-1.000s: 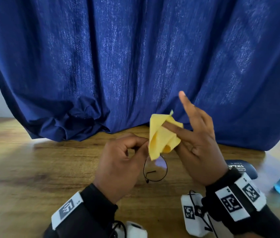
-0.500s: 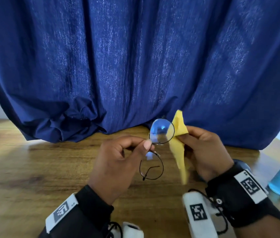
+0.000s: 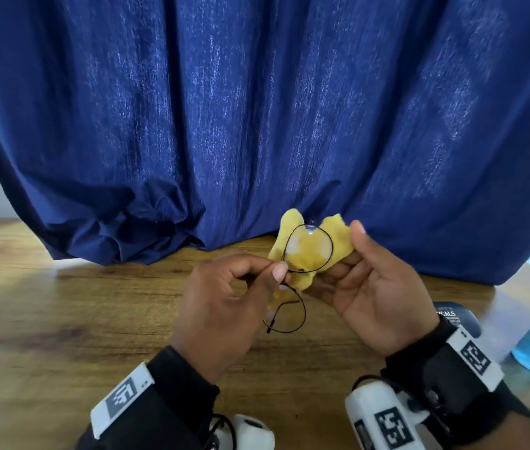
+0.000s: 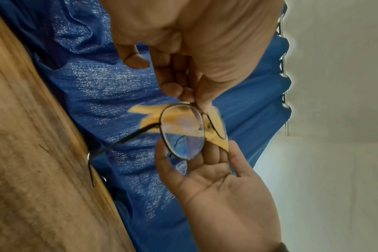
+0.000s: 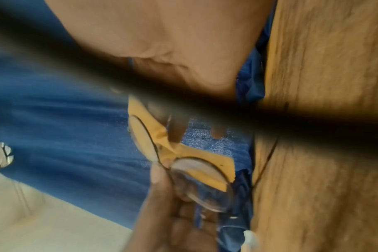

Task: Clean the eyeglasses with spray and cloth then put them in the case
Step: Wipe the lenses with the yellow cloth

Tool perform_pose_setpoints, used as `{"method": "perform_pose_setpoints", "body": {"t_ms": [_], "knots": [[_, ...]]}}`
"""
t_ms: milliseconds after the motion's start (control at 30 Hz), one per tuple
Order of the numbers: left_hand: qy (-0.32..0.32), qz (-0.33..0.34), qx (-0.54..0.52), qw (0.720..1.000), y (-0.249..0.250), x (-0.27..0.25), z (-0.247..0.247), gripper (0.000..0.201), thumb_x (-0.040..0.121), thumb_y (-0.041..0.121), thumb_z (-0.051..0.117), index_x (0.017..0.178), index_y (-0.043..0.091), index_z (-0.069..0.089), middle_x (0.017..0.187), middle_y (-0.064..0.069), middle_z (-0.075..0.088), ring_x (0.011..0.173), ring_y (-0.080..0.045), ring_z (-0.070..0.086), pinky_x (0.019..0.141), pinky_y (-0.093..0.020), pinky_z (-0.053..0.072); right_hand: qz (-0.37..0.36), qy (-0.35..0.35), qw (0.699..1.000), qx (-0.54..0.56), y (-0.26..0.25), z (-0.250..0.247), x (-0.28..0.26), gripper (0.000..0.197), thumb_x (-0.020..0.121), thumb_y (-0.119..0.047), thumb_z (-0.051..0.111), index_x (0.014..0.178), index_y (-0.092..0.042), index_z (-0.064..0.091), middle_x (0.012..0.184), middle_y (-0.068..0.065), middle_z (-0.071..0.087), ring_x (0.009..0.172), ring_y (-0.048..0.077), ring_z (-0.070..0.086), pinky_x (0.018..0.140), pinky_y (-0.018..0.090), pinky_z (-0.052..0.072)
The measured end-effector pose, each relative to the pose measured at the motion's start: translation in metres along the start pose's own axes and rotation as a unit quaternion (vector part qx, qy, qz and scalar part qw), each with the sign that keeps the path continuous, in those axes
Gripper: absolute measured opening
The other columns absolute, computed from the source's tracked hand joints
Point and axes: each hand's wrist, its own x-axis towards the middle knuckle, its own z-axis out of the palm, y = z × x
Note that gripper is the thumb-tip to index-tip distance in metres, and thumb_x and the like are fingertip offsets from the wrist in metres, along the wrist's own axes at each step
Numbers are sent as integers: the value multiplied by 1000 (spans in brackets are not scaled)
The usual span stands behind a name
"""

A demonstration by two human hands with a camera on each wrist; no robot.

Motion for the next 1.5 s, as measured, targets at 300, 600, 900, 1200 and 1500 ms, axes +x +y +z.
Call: {"method": "perform_pose_setpoints", "body": {"t_ms": [300, 600, 900, 1200, 1500], "knots": [[-7, -7, -24, 1000, 4, -1, 0, 10, 89, 19, 76, 81, 18, 82, 81, 6, 76, 75, 4, 65, 59, -3, 47, -34, 21, 999, 27, -10, -2, 0, 46, 93, -42, 50, 90, -6, 79, 99, 18, 79, 97, 32, 76, 91, 51, 59], [-6, 6, 0, 1000, -2, -1, 1, 9, 89, 26, 76, 83, 22, 82, 81, 6, 76, 82, -8, 70, 67, -10, 51, -2, -42, 998, 43, 0, 1, -2, 70, 100, -52, 37, 119, 7, 68, 123, 32, 68, 126, 48, 60, 112, 62, 41], [26, -60, -106, 992, -6, 7, -8, 12, 93, 19, 73, 87, 19, 83, 82, 8, 82, 77, 0, 75, 70, -10, 54, -39, 28, 999, 10, 4, 4, 0, 34, 90, -35, 56, 90, -11, 80, 104, 17, 78, 104, 30, 73, 99, 51, 56], [34, -92, -188, 977, -1, 5, -2, 10, 91, 16, 73, 86, 15, 82, 69, 10, 78, 64, 4, 68, 66, -11, 55, -32, -11, 983, -178, 19, 12, -4, 50, 91, -41, 54, 100, 3, 76, 102, 20, 78, 96, 28, 75, 88, 37, 61], [91, -78, -160, 980, -7, 10, -9, 10, 90, 25, 75, 85, 19, 82, 83, 2, 83, 82, -12, 79, 73, -19, 60, 59, -12, 995, -75, 16, 15, -7, 57, 91, -41, 54, 122, 4, 67, 118, 28, 72, 120, 47, 64, 106, 59, 47]]}}
